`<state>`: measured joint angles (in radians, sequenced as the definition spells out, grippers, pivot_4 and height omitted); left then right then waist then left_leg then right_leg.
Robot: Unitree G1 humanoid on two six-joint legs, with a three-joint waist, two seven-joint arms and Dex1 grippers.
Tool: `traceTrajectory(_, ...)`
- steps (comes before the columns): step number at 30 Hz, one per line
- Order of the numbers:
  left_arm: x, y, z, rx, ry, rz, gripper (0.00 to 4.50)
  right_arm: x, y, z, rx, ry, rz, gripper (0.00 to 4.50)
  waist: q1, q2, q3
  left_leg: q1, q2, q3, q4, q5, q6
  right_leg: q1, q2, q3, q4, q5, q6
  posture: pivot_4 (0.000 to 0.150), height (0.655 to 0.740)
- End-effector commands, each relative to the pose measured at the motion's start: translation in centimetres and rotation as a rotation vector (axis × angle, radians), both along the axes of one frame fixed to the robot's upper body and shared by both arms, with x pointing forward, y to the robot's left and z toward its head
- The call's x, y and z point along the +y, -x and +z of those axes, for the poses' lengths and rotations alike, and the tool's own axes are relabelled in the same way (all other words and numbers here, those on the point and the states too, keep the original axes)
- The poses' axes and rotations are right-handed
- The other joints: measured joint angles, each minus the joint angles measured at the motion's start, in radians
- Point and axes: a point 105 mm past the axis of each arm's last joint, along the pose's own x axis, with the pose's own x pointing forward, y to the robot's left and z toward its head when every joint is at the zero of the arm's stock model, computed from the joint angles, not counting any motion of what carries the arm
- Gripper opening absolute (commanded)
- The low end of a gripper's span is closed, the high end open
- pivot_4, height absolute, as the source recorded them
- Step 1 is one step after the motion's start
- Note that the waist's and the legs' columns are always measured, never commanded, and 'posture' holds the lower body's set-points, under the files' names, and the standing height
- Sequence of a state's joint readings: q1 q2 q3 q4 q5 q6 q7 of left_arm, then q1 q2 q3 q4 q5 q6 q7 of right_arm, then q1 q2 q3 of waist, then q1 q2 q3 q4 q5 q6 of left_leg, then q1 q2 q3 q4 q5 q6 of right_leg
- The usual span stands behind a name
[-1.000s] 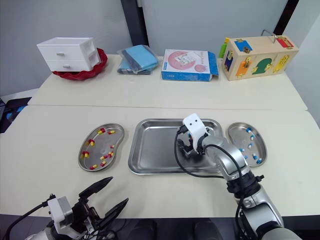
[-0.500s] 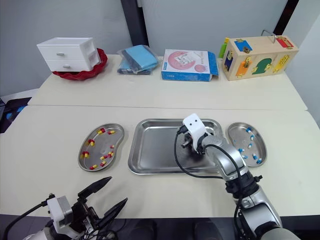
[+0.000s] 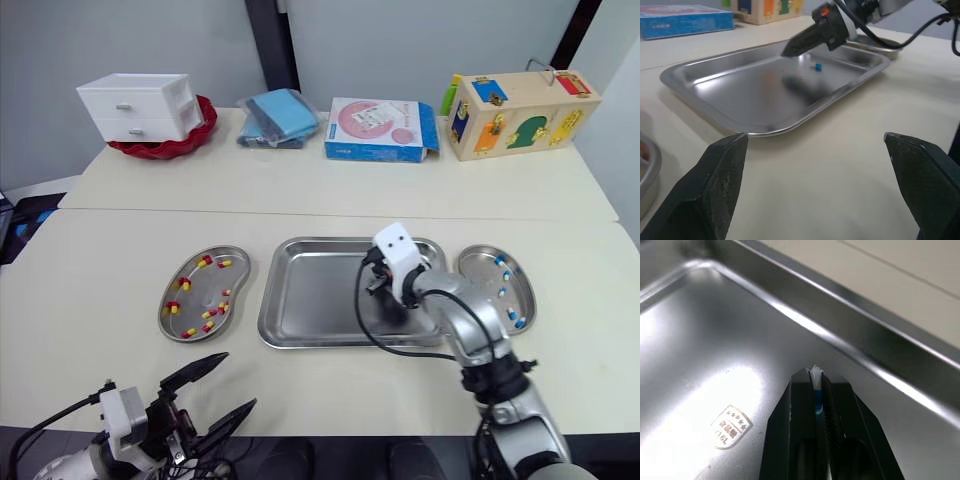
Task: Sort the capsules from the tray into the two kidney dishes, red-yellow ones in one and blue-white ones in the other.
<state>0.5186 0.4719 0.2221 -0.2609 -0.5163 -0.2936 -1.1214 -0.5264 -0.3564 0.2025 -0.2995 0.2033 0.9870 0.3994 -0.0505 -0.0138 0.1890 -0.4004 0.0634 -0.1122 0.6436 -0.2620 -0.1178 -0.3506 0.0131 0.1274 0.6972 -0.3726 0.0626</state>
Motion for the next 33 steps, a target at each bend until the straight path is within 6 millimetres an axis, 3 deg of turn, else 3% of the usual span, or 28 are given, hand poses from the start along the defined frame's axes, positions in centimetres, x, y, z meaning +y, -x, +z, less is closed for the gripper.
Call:
traceTrajectory(1,-0.6,0.0,0.5,-0.018,0.006,-0.099,4.5,-2.1,2.3,3.0,-0.112,-0.014,0.086,0.02,0.003,0.0,0.0,0.0,0.0,0.0,0.0,0.0,0.0,0.0,0.0,0.0,0.0,0.0,0.0,0.15,0.74)
traceTrajectory(4,-0.7,-0.3,0.6,-0.023,-0.011,-0.168,4.5,-5.3,4.0,3.6,-0.109,0.015,0.075,0.02,0.004,0.0,0.0,0.0,0.0,0.0,-0.001,0.0,0.0,0.0,0.0,0.0,0.0,0.0,0.0,0.15,0.74)
traceTrajectory(8,-1.1,-0.6,0.7,-0.042,-0.038,-0.271,4.5,-11.3,5.8,4.0,-0.078,0.063,-0.03,0.02,0.004,0.001,0.0,0.0,0.0,0.0,0.0,0.0,0.0,0.001,0.0,0.0,0.0,0.0,0.0,0.15,0.74)
traceTrajectory(13,-1.4,-0.5,0.6,-0.042,-0.041,-0.329,4.5,-16.7,6.4,3.1,-0.036,0.096,-0.219,0.02,-0.004,0.0,0.0,0.001,0.0,0.001,0.0,0.0,0.0,0.002,0.0,0.001,0.0,0.0,0.0,0.15,0.74)
traceTrajectory(19,-1.5,-0.6,0.6,-0.044,-0.038,-0.333,4.5,-18.3,6.5,1.8,-0.005,0.106,-0.277,0.02,-0.006,0.0,0.0,0.002,0.0,0.001,0.0,0.0,0.0,0.002,0.0,0.001,0.0,0.0,0.0,0.15,0.74)
traceTrajectory(25,-1.3,-0.7,0.7,-0.043,-0.038,-0.319,4.5,-17.8,6.6,1.4,0.007,0.084,-0.254,0.02,-0.003,0.0,0.0,0.002,0.0,0.001,0.0,0.0,0.0,0.003,0.0,0.001,0.0,0.0,0.0,0.15,0.74)
traceTrajectory(33,-1.1,-0.7,0.7,-0.043,-0.04,-0.303,4.5,-18.3,6.6,1.4,0.011,0.091,-0.256,2.21,-0.003,0.0,0.0,0.002,0.0,0.001,0.001,0.0,0.0,0.003,0.0,0.001,0.0,0.0,0.0,0.15,0.74)
